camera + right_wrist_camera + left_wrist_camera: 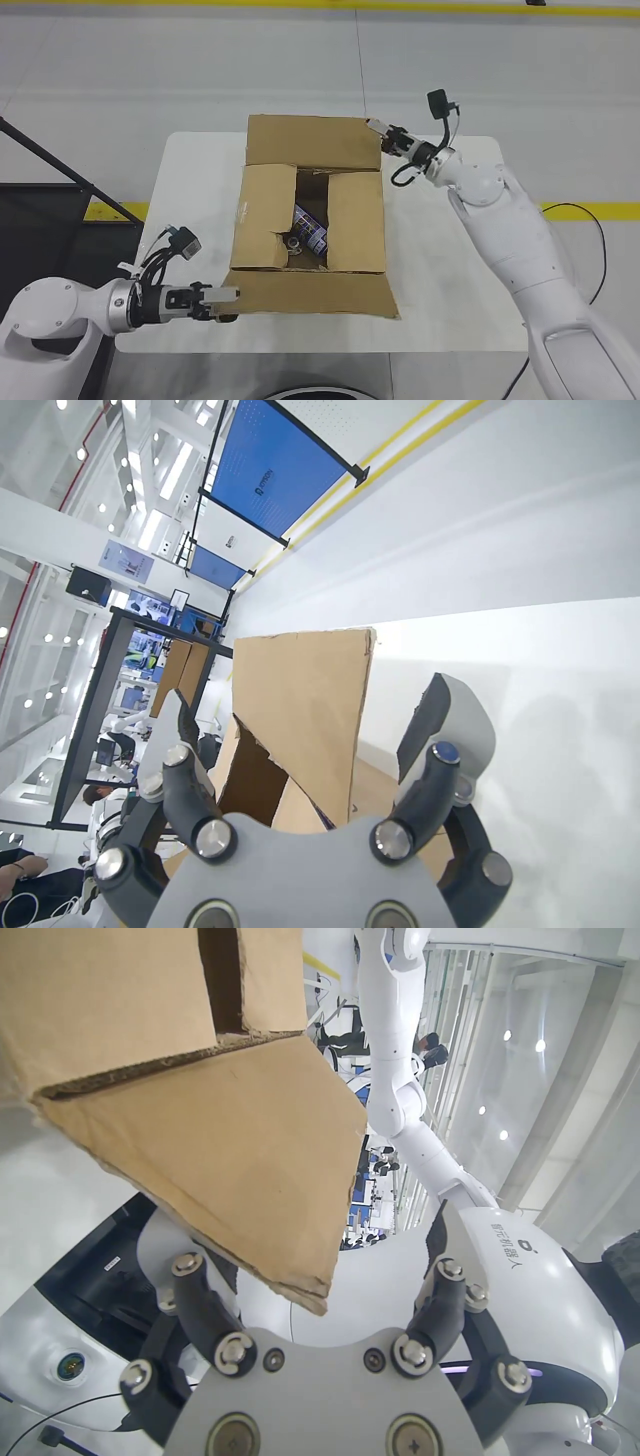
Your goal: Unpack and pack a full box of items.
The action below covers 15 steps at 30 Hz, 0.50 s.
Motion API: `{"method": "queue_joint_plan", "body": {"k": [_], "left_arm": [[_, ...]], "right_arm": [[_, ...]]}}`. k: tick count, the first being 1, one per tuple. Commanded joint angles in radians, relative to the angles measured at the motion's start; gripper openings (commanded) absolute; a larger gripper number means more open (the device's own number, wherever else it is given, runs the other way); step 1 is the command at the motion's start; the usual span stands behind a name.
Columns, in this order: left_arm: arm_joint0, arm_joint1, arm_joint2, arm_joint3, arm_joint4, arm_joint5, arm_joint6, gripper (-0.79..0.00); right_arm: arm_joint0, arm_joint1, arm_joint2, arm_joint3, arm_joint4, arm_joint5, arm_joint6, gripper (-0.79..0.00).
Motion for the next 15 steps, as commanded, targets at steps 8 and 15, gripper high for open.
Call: {"method": "queue_joint_plan", "body": {"k": [8, 15], "left_arm": [[-0.028, 0.000, 0.022, -0.005, -0.028, 0.008, 0.083, 0.000], [-0.052, -0.003, 0.028, -0.001, -0.031, 0.014, 0.196, 0.000]], "right_arm": [[0.050, -0.033, 0.008, 0.145, 0.165, -0.175, 0.168, 0.000], [0.059, -0.034, 0.052, 0.192, 0.289, -0.298, 0.316, 0.000]]}}
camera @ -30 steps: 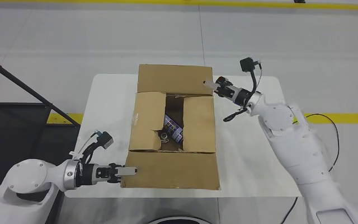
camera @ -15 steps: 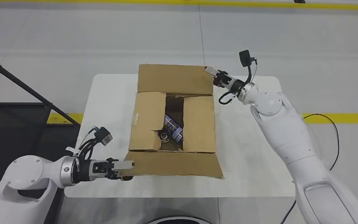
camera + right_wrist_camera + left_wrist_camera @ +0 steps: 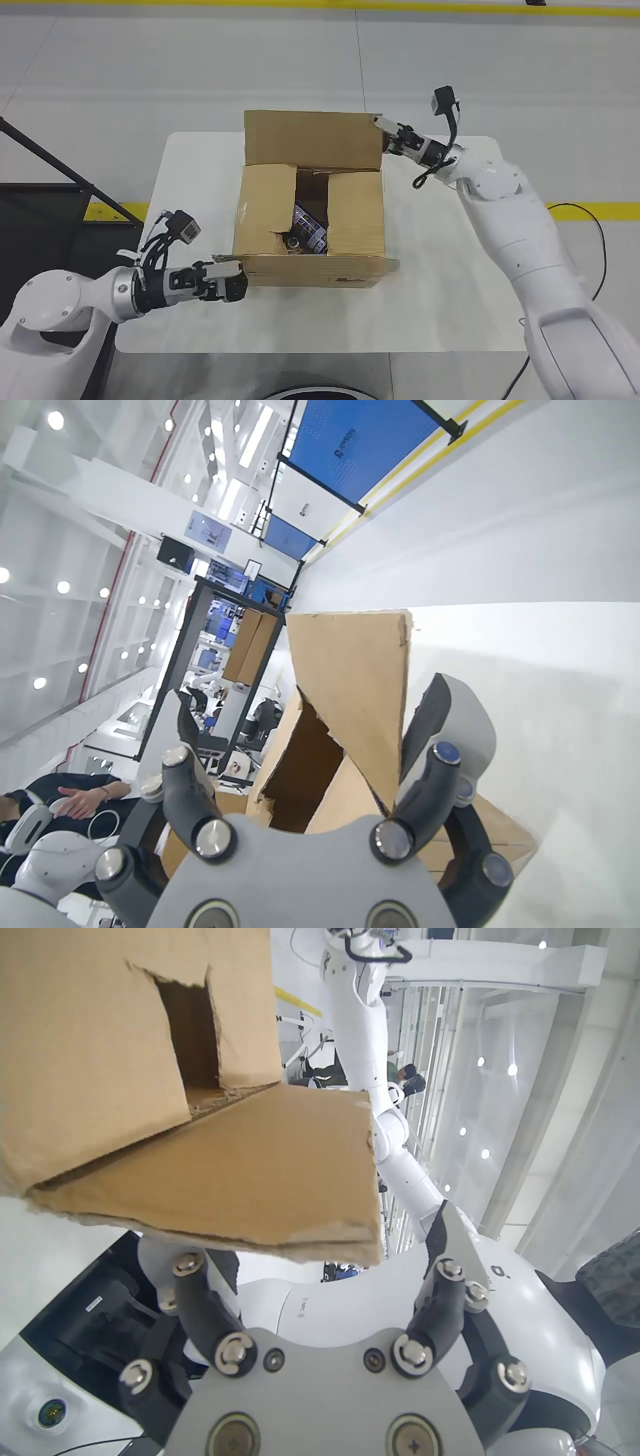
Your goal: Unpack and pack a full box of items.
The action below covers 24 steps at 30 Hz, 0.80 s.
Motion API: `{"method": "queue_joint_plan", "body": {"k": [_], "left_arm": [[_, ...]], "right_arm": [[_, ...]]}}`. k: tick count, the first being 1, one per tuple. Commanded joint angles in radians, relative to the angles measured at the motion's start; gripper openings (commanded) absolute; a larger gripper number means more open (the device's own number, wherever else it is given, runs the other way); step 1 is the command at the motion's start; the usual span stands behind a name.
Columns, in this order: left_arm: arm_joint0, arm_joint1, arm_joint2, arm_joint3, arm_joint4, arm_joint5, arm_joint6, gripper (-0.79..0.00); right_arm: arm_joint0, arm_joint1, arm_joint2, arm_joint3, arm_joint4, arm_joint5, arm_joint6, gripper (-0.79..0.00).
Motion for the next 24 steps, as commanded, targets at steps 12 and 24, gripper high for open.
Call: {"method": "queue_joint_plan", "body": {"k": [12, 24], "left_arm": [[-0.013, -0.006, 0.028, -0.014, 0.057, -0.013, 0.194, 0.000], [-0.036, -0.010, 0.072, -0.014, 0.161, -0.021, 0.312, 0.000]], "right_arm": [[-0.037, 0.031, 0.106, -0.060, 0.204, -0.101, 0.310, 0.000], [-0.111, 0.087, 0.156, -0.289, 0.123, 0.119, 0.487, 0.000]]}}
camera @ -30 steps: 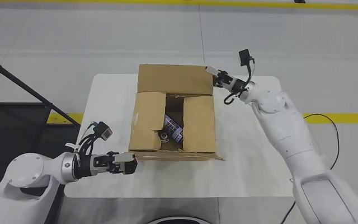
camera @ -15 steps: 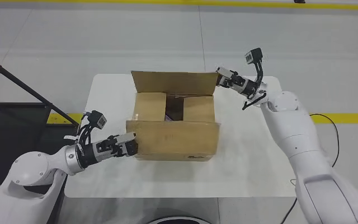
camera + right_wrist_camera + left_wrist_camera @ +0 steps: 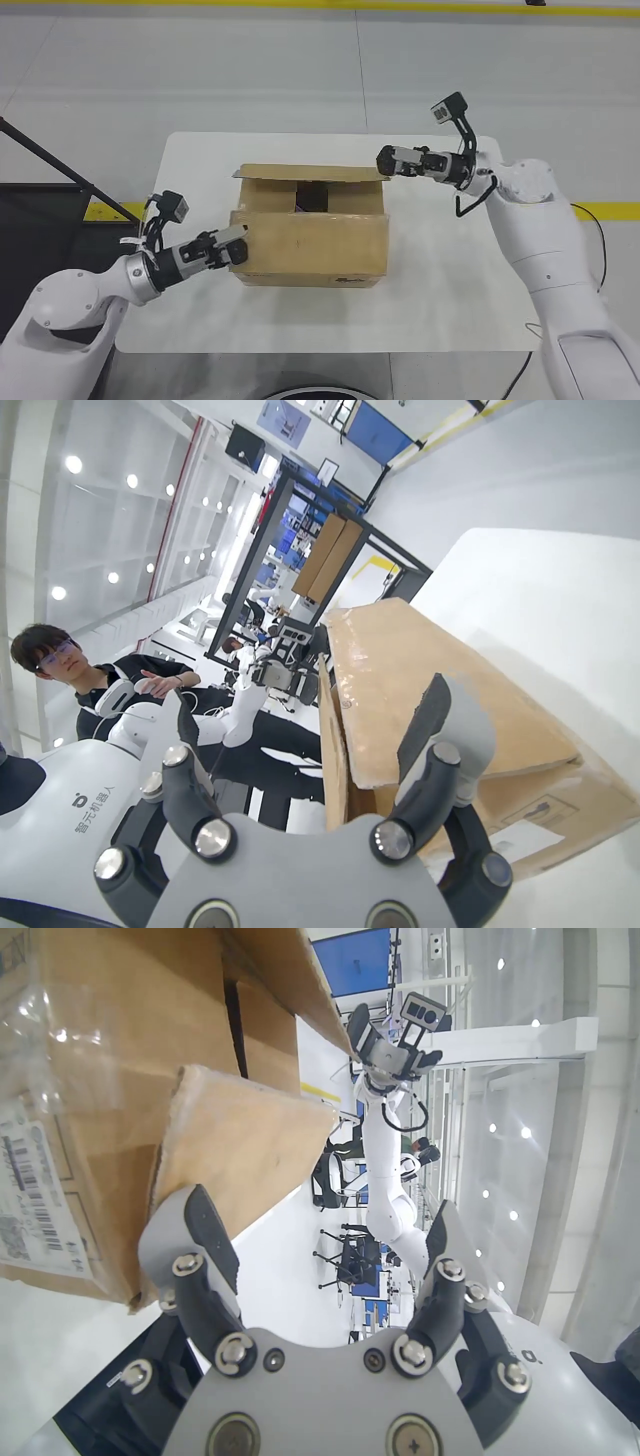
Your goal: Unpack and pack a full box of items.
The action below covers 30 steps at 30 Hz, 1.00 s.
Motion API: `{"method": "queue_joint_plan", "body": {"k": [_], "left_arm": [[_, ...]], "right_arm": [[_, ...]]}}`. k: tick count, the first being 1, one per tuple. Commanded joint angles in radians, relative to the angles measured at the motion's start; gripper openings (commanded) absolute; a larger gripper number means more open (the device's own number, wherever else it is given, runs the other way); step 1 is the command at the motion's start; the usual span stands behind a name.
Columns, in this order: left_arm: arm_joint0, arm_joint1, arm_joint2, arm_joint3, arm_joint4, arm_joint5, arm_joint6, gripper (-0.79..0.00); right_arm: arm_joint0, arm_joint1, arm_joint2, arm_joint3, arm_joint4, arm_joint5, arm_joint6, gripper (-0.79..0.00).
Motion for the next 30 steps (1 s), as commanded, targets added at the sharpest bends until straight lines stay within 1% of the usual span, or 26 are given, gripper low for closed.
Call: {"method": "queue_joint_plan", "body": {"k": [1, 5, 12, 21, 25, 30], "left_arm": [[-0.006, -0.001, 0.014, 0.000, 0.032, 0.000, 0.029, 0.000], [-0.015, -0.003, 0.038, 0.001, 0.066, -0.001, 0.064, 0.000], [-0.029, -0.006, 0.068, 0.010, 0.108, -0.004, 0.102, 0.000], [-0.043, -0.011, 0.088, 0.022, 0.119, -0.025, 0.131, 0.000], [-0.046, -0.014, 0.068, 0.024, 0.092, -0.053, 0.167, 0.000], [-0.022, -0.018, -0.014, 0.031, 0.016, -0.079, 0.245, 0.000]], "right_arm": [[-0.008, 0.004, -0.005, -0.032, -0.025, 0.049, 0.006, 0.000], [-0.038, 0.011, 0.000, -0.096, -0.048, 0.094, -0.009, 0.000], [-0.071, 0.019, -0.010, -0.173, -0.072, 0.212, 0.009, 0.000], [-0.127, 0.024, -0.023, -0.229, -0.078, 0.263, 0.012, 0.000], [-0.143, 0.023, -0.032, -0.217, -0.074, 0.271, -0.003, 0.000], [-0.145, 0.016, -0.050, -0.179, -0.059, 0.253, -0.016, 0.000]]}}
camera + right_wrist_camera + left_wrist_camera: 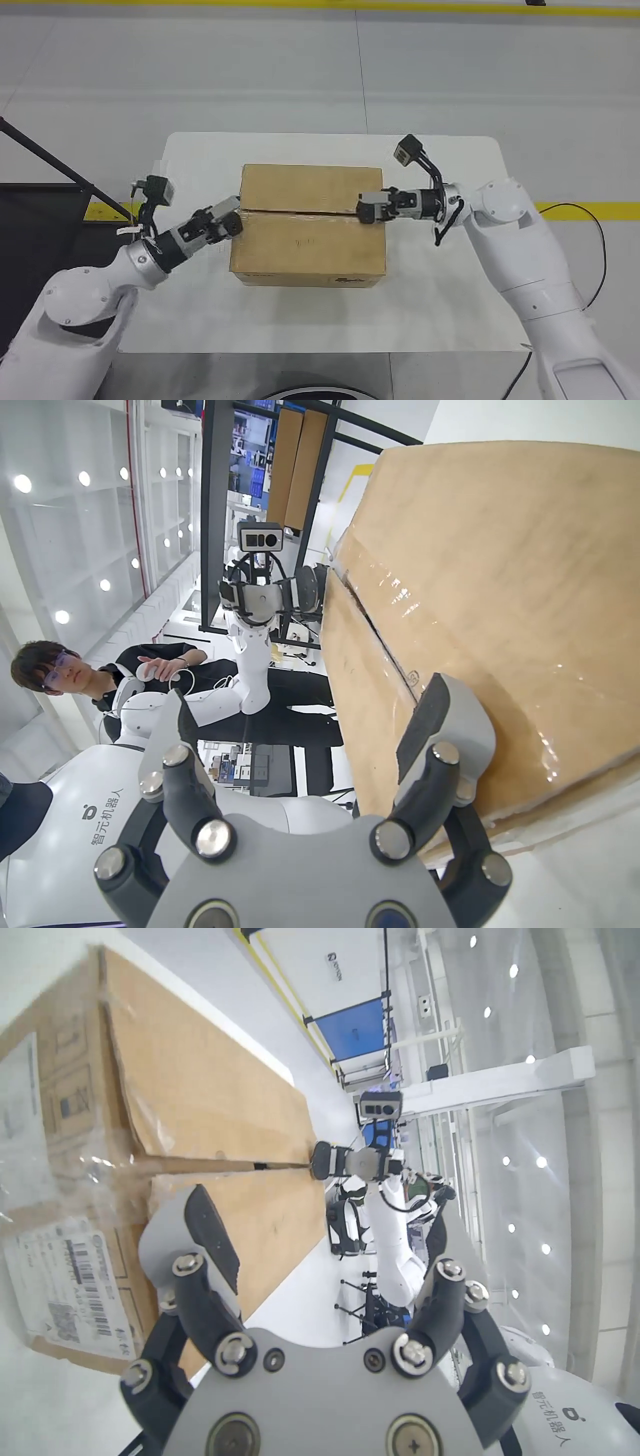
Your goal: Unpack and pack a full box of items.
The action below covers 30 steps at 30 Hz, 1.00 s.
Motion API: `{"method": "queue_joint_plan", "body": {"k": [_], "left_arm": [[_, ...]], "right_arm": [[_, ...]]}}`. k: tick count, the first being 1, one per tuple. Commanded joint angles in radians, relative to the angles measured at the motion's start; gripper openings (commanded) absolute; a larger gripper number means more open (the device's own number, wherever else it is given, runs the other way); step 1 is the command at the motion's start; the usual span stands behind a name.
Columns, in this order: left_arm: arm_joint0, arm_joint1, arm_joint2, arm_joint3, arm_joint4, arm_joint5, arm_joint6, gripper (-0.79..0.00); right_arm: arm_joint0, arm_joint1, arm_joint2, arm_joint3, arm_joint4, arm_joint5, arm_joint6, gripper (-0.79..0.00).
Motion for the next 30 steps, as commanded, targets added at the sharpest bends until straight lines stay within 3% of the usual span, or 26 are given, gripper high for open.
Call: {"method": "queue_joint_plan", "body": {"k": [1, 6, 19, 24, 30], "left_arm": [[0.020, -0.003, -0.045, 0.004, -0.045, -0.006, 0.050, 0.000], [0.089, -0.012, -0.128, 0.014, -0.140, -0.003, 0.156, 0.000], [0.089, -0.012, -0.128, 0.014, -0.140, -0.003, 0.156, 0.000], [0.109, -0.022, -0.123, 0.018, -0.164, 0.009, 0.269, 0.000], [0.153, -0.033, -0.114, 0.005, -0.177, 0.028, 0.330, 0.000]], "right_arm": [[0.002, -0.003, -0.007, 0.016, 0.004, -0.008, -0.006, 0.000], [0.002, -0.004, -0.010, 0.021, 0.009, -0.012, -0.006, 0.000], [0.002, -0.004, -0.010, 0.021, 0.009, -0.012, -0.006, 0.000], [-0.020, -0.003, -0.012, -0.008, -0.007, 0.020, -0.039, 0.000], [-0.013, -0.002, -0.019, 0.004, -0.029, 0.070, -0.041, 0.000]]}}
